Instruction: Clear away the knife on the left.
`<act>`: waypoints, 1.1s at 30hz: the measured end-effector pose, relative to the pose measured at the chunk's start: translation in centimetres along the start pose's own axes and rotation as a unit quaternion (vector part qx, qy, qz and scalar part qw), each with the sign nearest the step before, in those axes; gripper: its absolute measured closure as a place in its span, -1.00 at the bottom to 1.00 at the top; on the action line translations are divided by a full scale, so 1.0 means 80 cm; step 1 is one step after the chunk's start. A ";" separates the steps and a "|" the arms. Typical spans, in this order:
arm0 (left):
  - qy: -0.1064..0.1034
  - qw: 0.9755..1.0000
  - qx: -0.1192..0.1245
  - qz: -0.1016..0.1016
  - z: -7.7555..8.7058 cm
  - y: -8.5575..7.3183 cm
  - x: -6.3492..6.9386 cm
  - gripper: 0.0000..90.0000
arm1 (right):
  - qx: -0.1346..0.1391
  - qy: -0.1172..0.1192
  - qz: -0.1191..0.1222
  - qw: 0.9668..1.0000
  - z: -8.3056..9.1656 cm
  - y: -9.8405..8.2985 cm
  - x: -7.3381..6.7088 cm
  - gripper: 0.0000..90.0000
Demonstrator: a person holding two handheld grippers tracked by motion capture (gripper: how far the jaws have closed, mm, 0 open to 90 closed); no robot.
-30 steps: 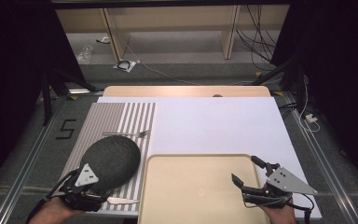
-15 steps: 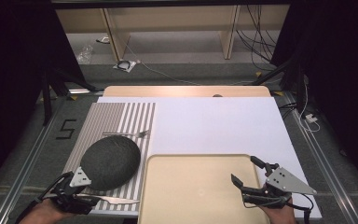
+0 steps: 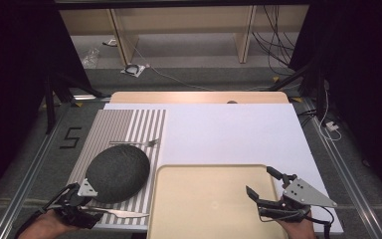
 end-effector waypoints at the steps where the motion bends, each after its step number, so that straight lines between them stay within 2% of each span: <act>1: -0.001 1.000 -0.001 0.000 -0.001 0.000 -0.001 -0.44 | 0.000 0.000 0.000 1.000 0.000 0.000 0.000 -0.65; 15: -0.019 0.999 -0.029 -0.011 -0.021 0.006 -0.006 -0.33 | -0.006 0.003 0.004 1.000 -0.001 -0.001 -0.002 -0.65; 22: -0.033 0.999 -0.032 -0.006 -0.021 0.008 -0.008 -0.28 | -0.006 0.004 0.004 1.000 -0.002 -0.001 -0.002 -0.64; 28: -0.048 0.998 -0.046 -0.012 -0.022 0.012 -0.007 -0.22 | -0.009 0.005 0.003 1.000 -0.002 -0.001 -0.002 -0.64; 33: -0.048 0.997 -0.054 -0.020 -0.020 0.013 -0.005 -0.11 | -0.007 0.005 0.002 1.000 -0.002 -0.001 -0.002 -0.64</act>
Point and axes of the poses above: each handheld gripper's, and its own axes: z roughly backward along the jaws, y roughly out of its top, x roughly to its right, the point moved 3 cm from there along -z, roughly forward along the jaws, and after that the axes turned 5 degrees about -x, right-handed, at the moved point
